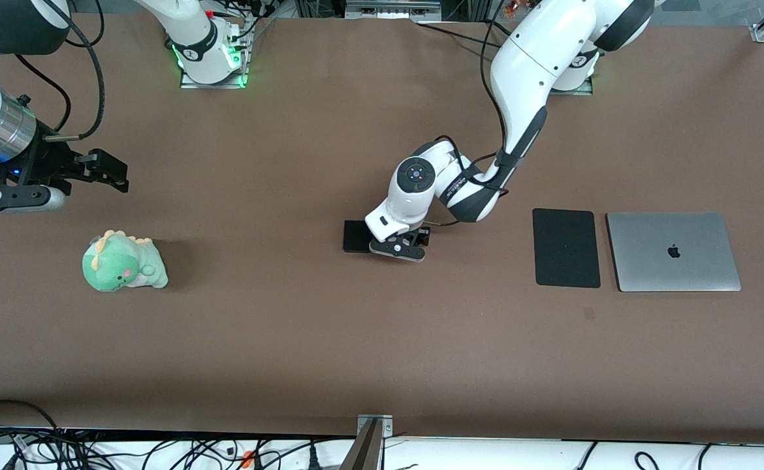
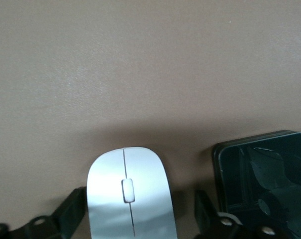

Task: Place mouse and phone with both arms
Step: 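Lower the left gripper over the white mouse and close on it, then carry the mouse onto the pad while the right gripper reaches the phone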

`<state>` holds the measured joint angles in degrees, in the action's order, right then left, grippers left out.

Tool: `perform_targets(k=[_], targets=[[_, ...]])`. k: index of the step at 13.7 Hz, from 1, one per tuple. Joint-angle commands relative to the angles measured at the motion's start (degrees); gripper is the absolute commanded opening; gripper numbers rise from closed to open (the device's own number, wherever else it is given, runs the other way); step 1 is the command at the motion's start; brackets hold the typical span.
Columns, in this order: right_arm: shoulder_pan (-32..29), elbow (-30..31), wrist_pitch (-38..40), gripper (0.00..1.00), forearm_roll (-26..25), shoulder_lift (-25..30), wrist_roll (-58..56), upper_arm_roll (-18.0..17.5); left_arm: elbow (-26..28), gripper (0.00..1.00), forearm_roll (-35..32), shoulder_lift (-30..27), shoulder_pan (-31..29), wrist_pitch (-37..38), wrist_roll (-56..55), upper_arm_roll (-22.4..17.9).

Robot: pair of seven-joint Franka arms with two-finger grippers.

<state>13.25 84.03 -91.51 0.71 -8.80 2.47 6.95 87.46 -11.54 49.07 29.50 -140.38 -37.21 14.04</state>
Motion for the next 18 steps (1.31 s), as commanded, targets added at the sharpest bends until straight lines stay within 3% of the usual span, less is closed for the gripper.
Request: perform_targets(k=[1,2,5,9,11,14,18], targets=[[0.1,0.0,0.7,1.00,-1.0,-0.2,-0.2,-0.1,1.9,0.14,-1.8,-2.8,0.7,1.8,-1.4,-0.9],[0.3,0.1,0.8,1.00,-1.1,-0.8,-0.2,-0.1,1.6,0.08,-1.8,-3.2,0.6,3.9,-1.3,-0.9],[1.2,0.1,1.0,1.00,-1.1,-1.8,-0.2,-0.1,1.0,0.10,-2.1,-6.6,-1.0,12.0,0.7,-0.9],[3.6,0.1,1.8,1.00,-1.1,-2.5,-0.1,-0.1,-3.8,0.25,-1.9,-11.4,-6.5,30.0,2.1,-0.9],[5.1,0.1,1.8,1.00,-1.1,-3.1,-0.2,-0.1,-5.3,0.27,-2.0,-13.2,-10.6,38.0,2.6,-1.6],[6.7,0.1,1.8,1.00,-1.0,-5.3,0.8,-0.1,-4.5,0.29,-1.9,-14.7,-19.9,39.4,8.0,-1.0],[8.9,0.0,-1.2,1.00,-0.2,-8.9,4.1,-0.1,-3.7,0.30,-1.4,-14.1,-26.6,39.3,18.7,-1.0]])
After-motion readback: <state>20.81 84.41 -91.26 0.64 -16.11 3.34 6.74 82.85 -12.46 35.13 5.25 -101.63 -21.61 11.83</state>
